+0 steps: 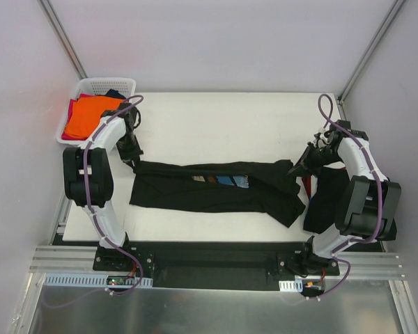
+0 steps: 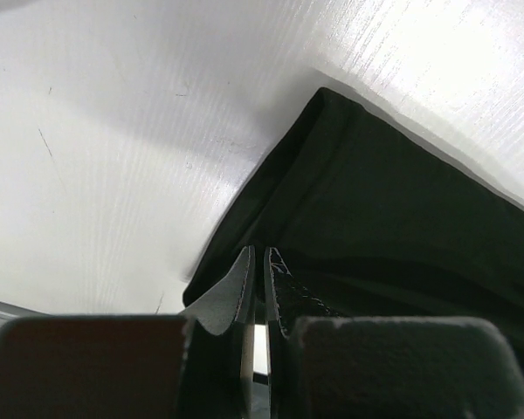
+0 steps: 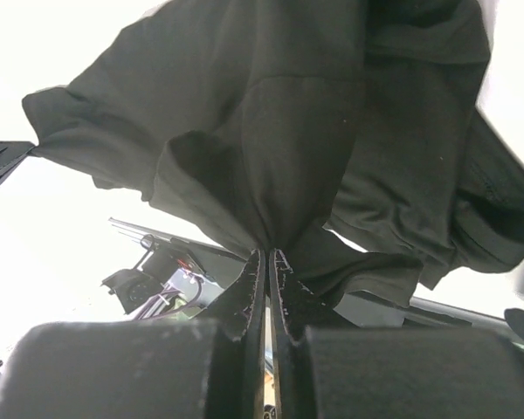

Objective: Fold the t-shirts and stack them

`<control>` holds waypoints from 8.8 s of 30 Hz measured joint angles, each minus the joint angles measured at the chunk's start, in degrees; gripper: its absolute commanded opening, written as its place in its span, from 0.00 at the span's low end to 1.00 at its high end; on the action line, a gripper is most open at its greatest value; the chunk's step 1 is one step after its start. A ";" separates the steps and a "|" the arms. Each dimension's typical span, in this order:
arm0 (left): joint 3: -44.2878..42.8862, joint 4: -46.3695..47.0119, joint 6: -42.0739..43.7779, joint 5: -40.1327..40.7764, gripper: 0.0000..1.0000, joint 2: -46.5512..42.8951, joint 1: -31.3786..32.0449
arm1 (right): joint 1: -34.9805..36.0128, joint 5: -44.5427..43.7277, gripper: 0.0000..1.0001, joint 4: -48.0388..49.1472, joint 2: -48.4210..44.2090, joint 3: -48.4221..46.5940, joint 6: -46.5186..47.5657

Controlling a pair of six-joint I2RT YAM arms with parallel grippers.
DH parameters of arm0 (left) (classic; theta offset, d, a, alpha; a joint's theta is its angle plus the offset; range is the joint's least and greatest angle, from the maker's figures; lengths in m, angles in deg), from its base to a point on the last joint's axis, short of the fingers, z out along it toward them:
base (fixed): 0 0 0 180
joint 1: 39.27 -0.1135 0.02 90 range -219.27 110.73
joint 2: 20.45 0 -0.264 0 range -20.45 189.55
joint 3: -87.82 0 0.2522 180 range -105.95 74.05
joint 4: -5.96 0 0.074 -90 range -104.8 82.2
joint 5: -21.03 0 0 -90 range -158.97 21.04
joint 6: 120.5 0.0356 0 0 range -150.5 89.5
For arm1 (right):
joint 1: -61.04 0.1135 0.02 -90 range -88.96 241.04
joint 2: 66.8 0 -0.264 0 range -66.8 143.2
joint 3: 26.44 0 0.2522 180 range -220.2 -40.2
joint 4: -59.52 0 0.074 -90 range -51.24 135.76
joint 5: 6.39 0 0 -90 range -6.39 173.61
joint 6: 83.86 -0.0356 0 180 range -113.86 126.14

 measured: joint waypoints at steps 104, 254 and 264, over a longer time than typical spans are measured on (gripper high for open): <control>-3.87 -1.81 0.33 -9.14 0.00 12.39 16.85 | 13.60 0.13 0.01 10.05 11.21 6.05 -11.02; 15.78 5.86 -10.14 -11.65 0.00 -1.05 33.51 | 28.98 -36.17 0.01 1.86 36.39 -35.10 -2.86; 14.40 5.62 -10.08 -11.72 0.00 -1.01 33.53 | 21.70 -37.68 0.01 1.14 31.15 -31.43 -0.57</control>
